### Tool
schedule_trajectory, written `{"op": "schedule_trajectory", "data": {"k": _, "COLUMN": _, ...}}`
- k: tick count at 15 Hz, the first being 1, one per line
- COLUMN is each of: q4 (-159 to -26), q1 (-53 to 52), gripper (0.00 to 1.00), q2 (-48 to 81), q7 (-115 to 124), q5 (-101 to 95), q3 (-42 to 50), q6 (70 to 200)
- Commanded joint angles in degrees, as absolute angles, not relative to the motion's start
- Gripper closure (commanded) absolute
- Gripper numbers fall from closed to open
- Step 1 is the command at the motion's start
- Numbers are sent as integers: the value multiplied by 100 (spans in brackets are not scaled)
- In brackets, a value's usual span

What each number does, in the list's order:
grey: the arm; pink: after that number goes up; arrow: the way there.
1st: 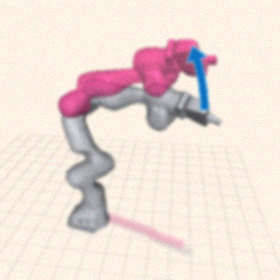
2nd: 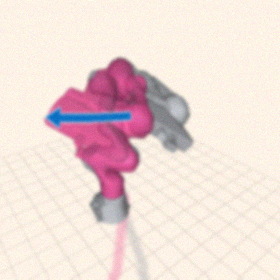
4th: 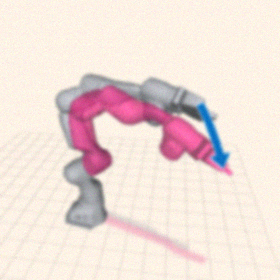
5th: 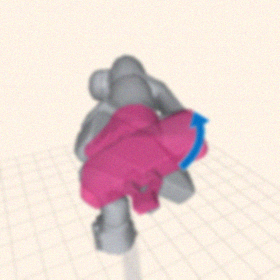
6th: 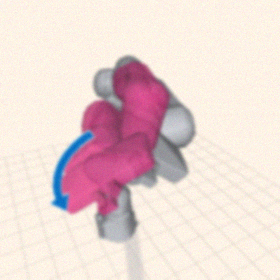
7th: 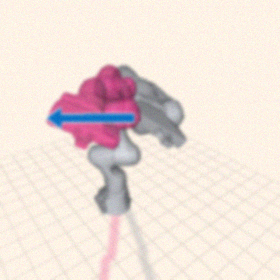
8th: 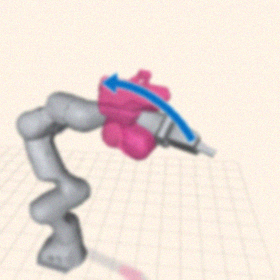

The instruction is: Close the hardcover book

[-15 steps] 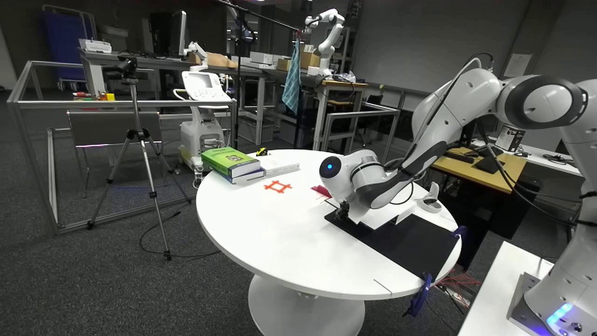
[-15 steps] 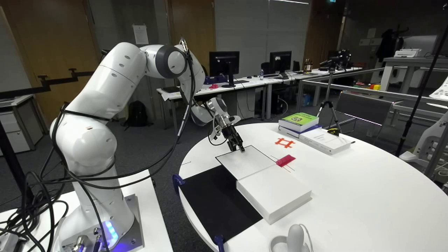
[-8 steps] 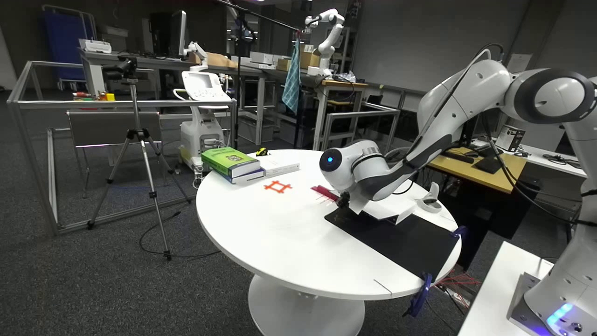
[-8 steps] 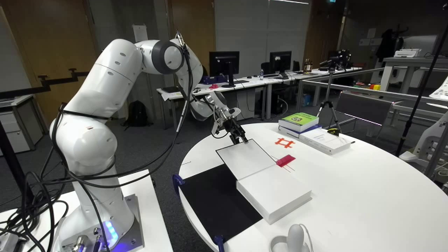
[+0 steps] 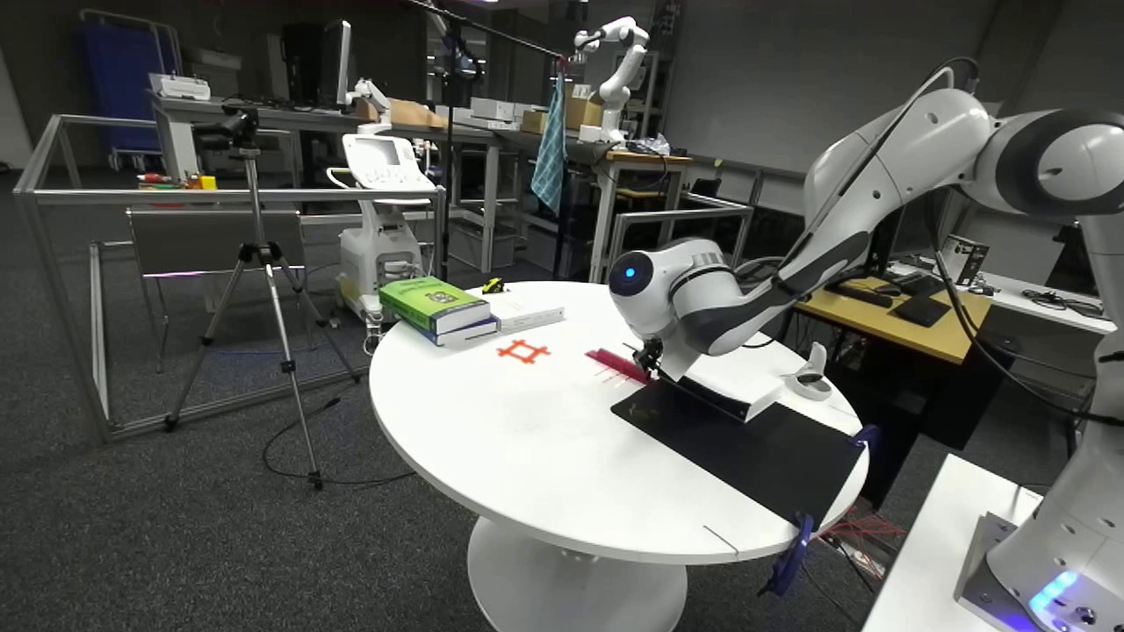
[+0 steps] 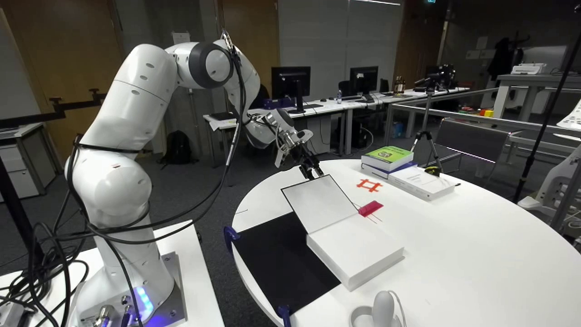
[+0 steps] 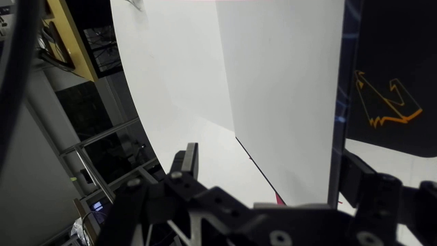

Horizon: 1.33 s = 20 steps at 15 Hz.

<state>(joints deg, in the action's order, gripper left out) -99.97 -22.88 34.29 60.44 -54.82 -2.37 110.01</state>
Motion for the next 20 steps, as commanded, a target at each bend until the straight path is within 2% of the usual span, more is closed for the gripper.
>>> {"op": "schedule_trajectory", "data": {"k": 1, "q4": -10289, "q1": -2058, "gripper": 0, "q2": 2962, "q7": 5965, "q5": -5468, "q3": -323, "q6": 10864}}
{"op": "schedule_trajectory", "data": {"k": 20, "q4": -10323, "q1": -1138, "gripper": 0, "q2": 2216, "q7": 5522, "q5": -4519, "q3": -244, "q6": 11039}}
